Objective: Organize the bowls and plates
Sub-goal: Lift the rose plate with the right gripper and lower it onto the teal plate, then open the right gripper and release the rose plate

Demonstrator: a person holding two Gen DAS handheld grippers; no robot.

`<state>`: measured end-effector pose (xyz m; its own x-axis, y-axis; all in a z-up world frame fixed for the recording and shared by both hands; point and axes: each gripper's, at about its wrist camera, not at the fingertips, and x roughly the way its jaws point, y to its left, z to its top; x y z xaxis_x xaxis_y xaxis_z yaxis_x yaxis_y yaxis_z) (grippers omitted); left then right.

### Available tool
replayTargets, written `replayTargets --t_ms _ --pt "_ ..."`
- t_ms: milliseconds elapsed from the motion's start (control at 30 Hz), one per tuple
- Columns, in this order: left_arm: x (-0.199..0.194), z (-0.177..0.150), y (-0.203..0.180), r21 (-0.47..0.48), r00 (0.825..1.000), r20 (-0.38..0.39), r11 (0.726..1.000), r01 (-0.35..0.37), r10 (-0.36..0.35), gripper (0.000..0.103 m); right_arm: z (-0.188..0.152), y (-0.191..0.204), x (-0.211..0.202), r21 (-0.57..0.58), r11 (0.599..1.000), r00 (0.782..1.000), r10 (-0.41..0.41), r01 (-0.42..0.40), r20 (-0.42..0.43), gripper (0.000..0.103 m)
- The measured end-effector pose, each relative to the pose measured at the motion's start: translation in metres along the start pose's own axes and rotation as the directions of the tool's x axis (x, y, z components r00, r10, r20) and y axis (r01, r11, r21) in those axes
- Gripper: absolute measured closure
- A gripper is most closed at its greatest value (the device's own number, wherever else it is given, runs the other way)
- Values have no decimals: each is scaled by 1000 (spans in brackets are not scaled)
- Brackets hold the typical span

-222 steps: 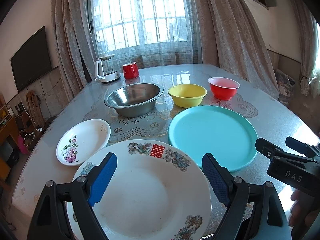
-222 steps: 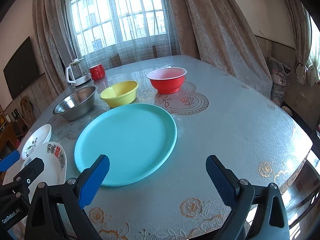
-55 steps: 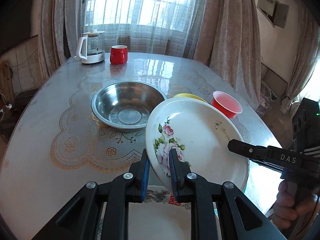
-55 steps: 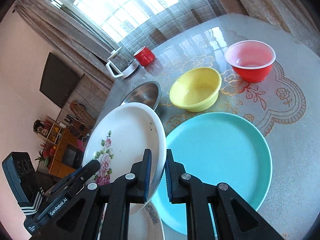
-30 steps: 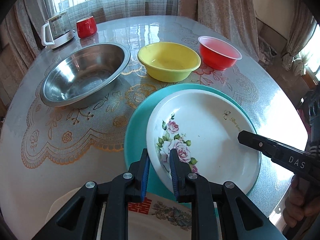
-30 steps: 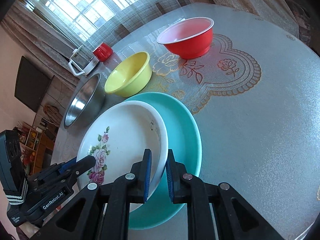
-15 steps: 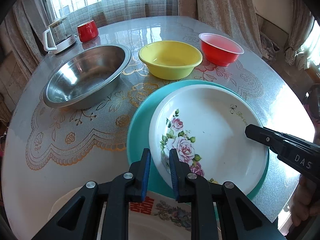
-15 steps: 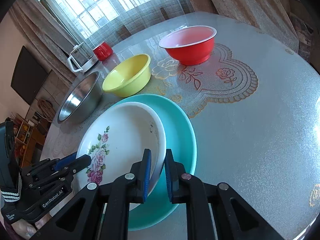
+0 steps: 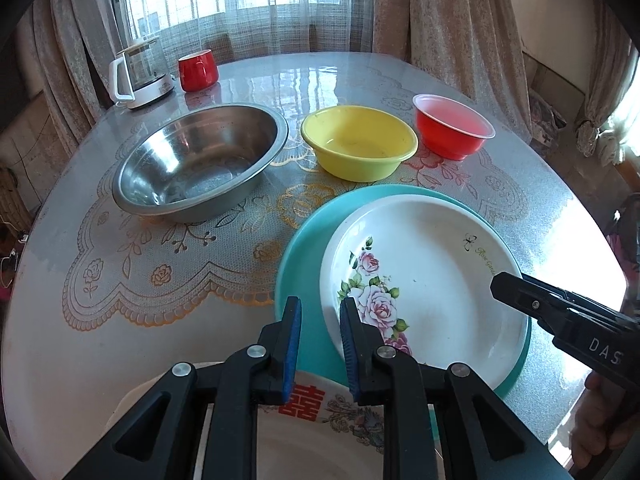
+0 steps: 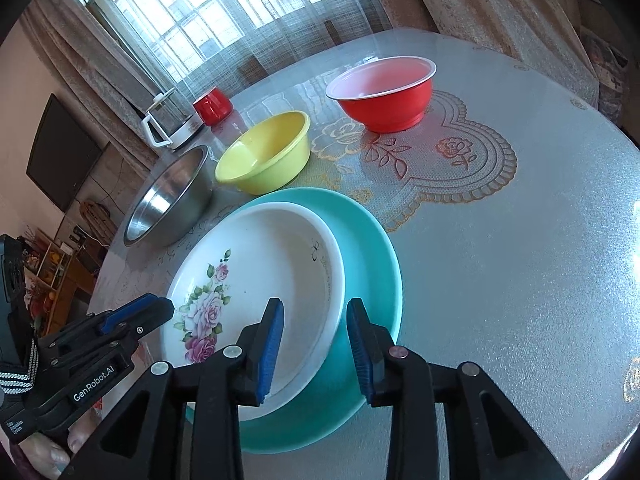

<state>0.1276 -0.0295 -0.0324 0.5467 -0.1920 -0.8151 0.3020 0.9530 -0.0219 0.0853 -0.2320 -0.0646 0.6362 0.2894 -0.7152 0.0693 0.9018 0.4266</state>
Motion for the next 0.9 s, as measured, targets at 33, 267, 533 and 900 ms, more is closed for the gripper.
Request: replayTargets --t_ms 33,267,533,900 --pt "0 0 0 -4 1000 1 1000 0 0 82 0 1 -1 -6 1000 1000 -5 5 5 68" --pt "0 -3 -4 0 1000 -1 1000 -12 12 82 -4 6 -11 -28 999 998 -20 21 54 68" --pt "-3 -5 -5 4 999 5 999 -32 32 81 -5 4 -12 -26 1000 998 -10 12 63 68" --pt "-22 -16 22 -86 999 40 996 -17 20 81 -6 6 -12 -36 999 998 -15 18 67 68"
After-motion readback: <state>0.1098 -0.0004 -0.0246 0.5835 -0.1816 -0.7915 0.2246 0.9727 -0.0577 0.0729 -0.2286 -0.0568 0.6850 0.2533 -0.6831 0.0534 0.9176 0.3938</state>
